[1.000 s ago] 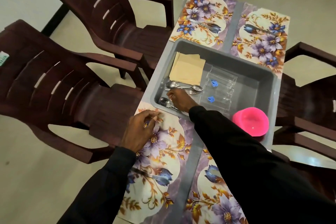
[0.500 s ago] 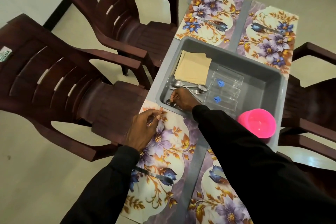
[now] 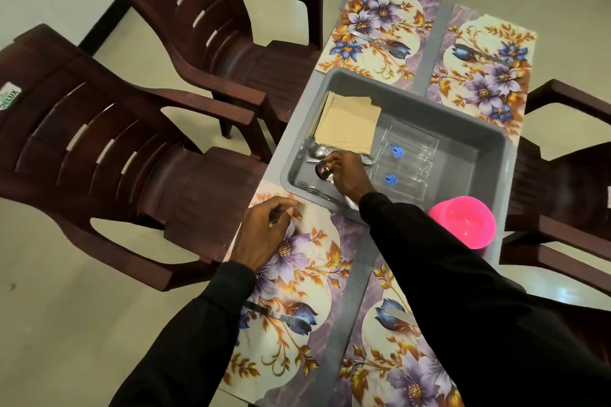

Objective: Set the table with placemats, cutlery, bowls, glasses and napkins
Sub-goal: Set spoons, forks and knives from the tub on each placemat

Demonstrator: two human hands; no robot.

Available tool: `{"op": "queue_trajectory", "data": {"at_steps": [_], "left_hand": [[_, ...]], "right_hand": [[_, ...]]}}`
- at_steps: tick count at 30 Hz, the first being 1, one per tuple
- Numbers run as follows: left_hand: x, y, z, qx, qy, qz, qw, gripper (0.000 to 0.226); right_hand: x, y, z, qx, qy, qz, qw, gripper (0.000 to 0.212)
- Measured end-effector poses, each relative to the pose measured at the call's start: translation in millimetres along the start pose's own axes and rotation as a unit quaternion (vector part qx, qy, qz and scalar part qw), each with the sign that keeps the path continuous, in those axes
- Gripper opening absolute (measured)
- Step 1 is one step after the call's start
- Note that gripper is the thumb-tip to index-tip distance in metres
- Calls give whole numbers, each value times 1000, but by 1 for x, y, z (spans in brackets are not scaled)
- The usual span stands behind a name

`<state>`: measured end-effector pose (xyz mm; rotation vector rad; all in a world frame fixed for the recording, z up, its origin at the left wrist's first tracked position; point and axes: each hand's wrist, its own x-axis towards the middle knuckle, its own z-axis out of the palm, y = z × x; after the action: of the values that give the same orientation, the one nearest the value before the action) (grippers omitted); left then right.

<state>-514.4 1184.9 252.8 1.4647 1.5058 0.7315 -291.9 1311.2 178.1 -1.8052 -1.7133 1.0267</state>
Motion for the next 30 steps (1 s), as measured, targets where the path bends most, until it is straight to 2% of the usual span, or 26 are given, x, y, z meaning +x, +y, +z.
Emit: {"op": "queue_trajectory", "data": {"at_steps": [3, 7, 17, 23, 26, 30], "left_hand": [[1, 0, 4, -6, -4, 3, 1000, 17], [2, 2, 8, -15, -5, 0, 1000, 17], [2, 11, 16, -32, -7, -11, 999, 17], [3, 13, 17, -35, -9, -13, 999, 17], [2, 11, 17, -26, -12, -9, 1000, 17], [2, 4, 15, -21, -17, -10, 1000, 18]], "right_hand": [[-2, -4, -6, 28, 1, 26, 999, 24], [-7, -8, -16, 49, -37, 55, 997, 27], [-13, 13, -17, -69, -134, 49, 987, 24], [-15, 15, -16, -66, -69, 4, 995, 20], [-9, 14, -13, -72, -34, -10, 997, 30], [-16, 8, -6, -158, 4, -74, 985, 39]]}}
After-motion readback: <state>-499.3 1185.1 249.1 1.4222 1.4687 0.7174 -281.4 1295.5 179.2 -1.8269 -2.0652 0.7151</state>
